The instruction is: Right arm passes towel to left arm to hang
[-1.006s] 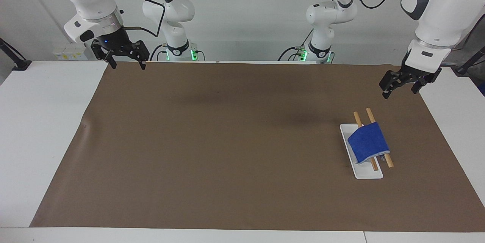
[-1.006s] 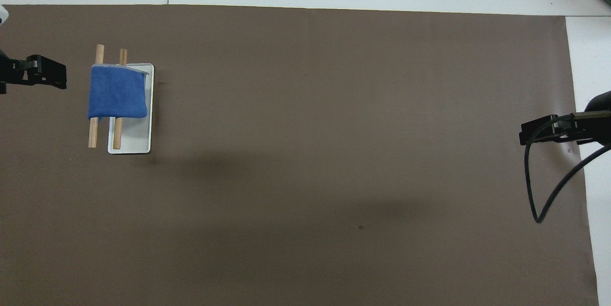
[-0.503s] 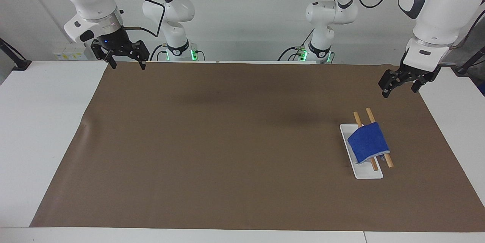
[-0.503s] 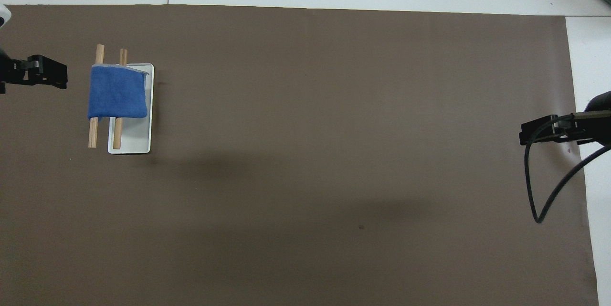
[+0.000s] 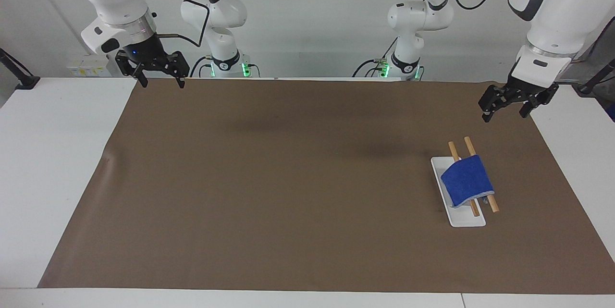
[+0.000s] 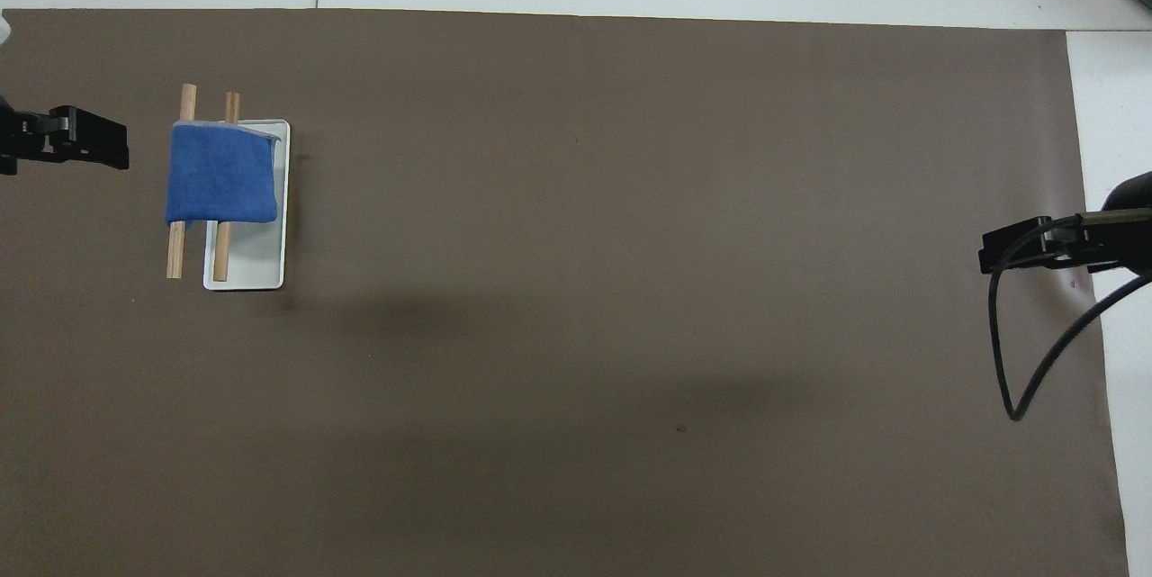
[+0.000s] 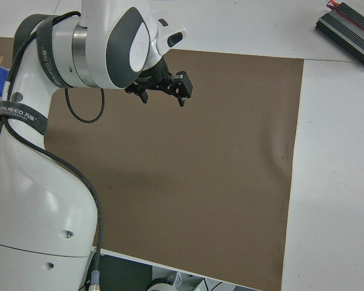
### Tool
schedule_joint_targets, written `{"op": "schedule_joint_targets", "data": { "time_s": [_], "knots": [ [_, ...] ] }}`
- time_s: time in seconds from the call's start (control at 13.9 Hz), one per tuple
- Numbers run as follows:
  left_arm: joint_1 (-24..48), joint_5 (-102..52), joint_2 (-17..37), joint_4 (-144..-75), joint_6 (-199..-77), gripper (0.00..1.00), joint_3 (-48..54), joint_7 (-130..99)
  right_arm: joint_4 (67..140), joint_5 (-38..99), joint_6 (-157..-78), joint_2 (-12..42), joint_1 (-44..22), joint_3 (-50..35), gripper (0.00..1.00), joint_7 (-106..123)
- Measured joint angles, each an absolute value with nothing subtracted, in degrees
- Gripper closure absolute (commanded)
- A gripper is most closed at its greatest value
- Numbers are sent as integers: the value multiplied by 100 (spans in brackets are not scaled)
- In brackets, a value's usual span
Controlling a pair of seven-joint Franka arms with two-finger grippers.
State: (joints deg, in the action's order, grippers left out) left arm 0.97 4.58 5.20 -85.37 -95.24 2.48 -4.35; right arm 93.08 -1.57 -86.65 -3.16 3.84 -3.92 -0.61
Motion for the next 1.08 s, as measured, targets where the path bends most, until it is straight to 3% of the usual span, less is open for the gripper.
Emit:
{"op": "schedule_joint_targets", "data": {
  "time_s": [1.08],
  "knots": [
    [54, 442, 495, -8532, -9566, 0, 332, -412, 9308, -157, -8665, -316, 384, -392, 0, -61]
  ]
}}
